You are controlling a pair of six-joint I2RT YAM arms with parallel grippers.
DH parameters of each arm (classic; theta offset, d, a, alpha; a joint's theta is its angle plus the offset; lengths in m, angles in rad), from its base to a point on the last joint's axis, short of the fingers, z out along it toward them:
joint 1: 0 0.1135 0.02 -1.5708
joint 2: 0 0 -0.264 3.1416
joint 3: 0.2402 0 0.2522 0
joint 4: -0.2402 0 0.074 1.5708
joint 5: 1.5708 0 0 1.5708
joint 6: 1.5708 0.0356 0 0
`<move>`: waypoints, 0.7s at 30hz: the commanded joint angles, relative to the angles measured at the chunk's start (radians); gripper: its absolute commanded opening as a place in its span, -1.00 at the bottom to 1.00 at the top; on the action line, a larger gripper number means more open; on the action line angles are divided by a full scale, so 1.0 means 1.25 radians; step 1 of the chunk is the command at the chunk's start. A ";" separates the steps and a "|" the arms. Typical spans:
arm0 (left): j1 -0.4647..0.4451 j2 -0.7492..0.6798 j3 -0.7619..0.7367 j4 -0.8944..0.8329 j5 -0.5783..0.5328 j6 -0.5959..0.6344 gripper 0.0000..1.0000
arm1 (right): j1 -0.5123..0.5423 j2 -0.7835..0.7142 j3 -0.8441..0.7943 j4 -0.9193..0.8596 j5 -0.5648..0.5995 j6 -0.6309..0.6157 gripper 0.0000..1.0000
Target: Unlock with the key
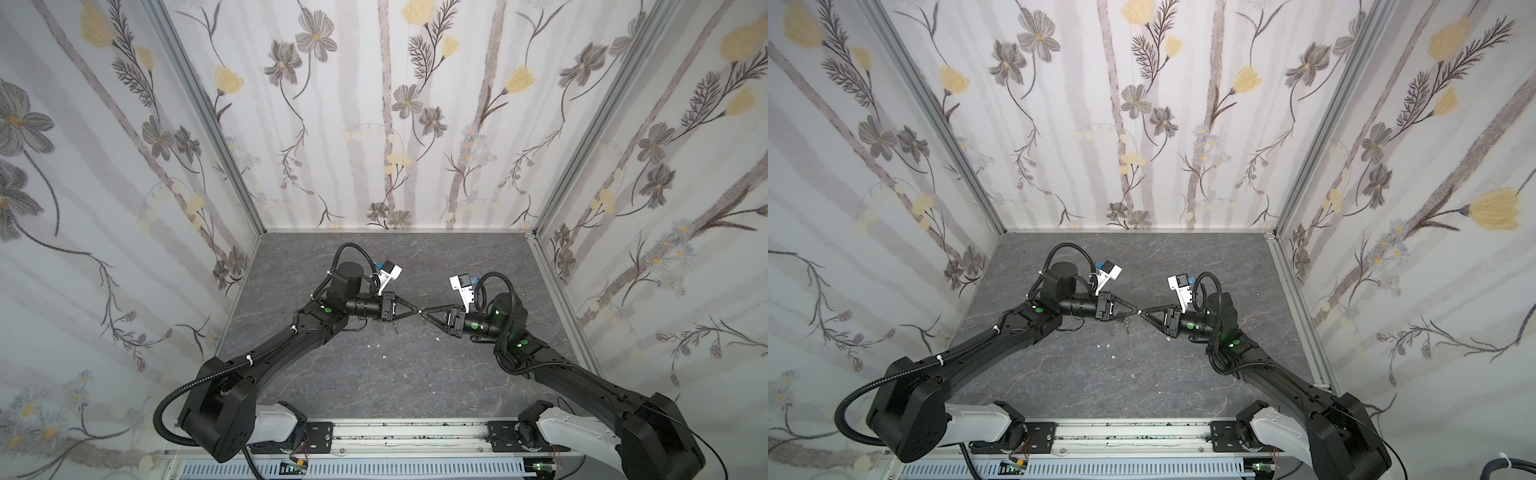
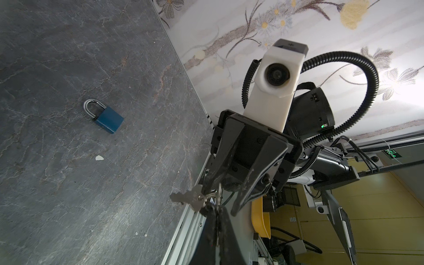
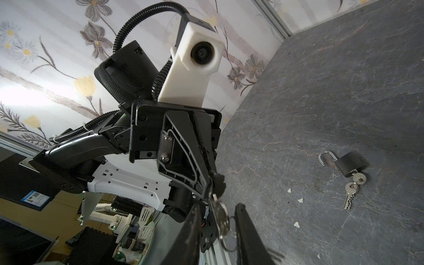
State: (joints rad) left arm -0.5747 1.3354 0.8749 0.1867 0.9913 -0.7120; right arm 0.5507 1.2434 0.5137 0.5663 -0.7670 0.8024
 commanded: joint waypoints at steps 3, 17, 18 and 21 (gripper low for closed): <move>0.001 0.002 -0.005 0.053 0.008 -0.022 -1.00 | 0.006 0.015 0.002 0.082 -0.034 0.022 -0.52; 0.005 0.007 -0.008 0.051 -0.024 -0.026 -0.11 | 0.005 -0.008 0.009 0.006 0.023 -0.028 -1.00; 0.007 0.008 -0.006 0.045 -0.035 -0.024 -0.06 | 0.002 -0.016 0.007 -0.014 0.039 -0.033 -1.00; 0.014 0.014 0.014 -0.019 -0.084 0.005 0.01 | -0.012 -0.046 -0.006 -0.059 0.089 -0.040 -1.00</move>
State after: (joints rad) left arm -0.5629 1.3476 0.8722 0.2081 0.9455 -0.7368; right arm 0.5453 1.2079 0.5144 0.5419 -0.7330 0.7780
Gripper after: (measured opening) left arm 0.498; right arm 0.062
